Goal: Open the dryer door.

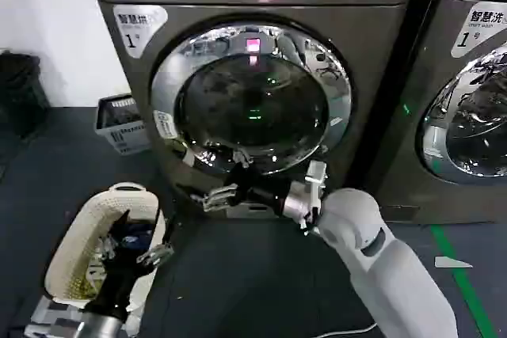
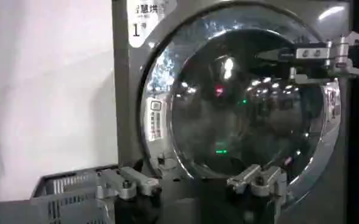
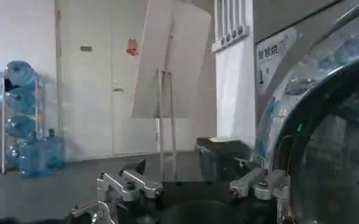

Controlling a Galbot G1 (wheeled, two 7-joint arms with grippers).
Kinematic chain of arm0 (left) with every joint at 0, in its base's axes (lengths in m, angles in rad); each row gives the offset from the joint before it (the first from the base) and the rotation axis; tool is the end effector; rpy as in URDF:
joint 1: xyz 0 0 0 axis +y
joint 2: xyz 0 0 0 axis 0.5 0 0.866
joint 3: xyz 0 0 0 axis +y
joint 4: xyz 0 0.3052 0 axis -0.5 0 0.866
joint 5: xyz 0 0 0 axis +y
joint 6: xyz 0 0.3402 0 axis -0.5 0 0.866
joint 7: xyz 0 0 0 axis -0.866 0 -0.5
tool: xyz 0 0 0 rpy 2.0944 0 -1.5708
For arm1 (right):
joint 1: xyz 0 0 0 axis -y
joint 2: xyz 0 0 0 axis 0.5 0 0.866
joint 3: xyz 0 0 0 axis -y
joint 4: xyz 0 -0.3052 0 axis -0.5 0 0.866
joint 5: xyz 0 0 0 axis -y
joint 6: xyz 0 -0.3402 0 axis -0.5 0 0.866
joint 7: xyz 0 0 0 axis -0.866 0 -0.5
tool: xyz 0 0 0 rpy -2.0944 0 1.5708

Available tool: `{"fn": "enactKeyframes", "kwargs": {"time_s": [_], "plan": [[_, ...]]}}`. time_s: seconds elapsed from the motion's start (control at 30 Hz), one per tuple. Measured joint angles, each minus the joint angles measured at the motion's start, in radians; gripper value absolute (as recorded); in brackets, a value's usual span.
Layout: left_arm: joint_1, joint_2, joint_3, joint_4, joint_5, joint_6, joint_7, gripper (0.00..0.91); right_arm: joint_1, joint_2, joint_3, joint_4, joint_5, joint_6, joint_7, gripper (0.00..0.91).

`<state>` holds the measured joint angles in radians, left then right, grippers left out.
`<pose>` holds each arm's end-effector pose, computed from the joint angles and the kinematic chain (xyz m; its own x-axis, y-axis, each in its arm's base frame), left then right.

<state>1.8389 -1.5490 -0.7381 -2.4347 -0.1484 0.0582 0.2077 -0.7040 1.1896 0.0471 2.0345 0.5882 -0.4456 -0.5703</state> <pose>0.1193 0.0480 -0.1856 -0.9962 0.0841 -0.0221 0.0835 0.9962 0.0244 0.3199 0.0726 -0.0917 -0.2943 -0.9518 -0.0864 -0.9535 0.2986 -0.0411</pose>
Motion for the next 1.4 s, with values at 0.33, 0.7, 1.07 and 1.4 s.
{"fn": "enactKeyframes", "kwargs": {"time_s": [0.33,0.7,1.07,1.4], "plan": [[-0.005,0.004,0.013,-0.028,0.071,0.098,-0.011,0.907,0.027,0.026,-0.024,-0.095,-0.109,0.092,-0.021,0.907],[-0.006,-0.003,0.013,-0.045,0.082,0.121,-0.031,0.907,0.126,0.103,-0.073,-0.288,-0.175,0.151,-0.032,0.907],[-0.008,-0.012,0.020,-0.086,0.104,0.176,-0.024,0.907,0.200,0.160,-0.102,-0.442,-0.200,0.182,-0.006,0.907],[-0.007,-0.014,0.022,-0.076,0.087,0.129,0.006,0.907,0.270,0.213,-0.160,-0.559,-0.287,0.226,0.030,0.907]]}}
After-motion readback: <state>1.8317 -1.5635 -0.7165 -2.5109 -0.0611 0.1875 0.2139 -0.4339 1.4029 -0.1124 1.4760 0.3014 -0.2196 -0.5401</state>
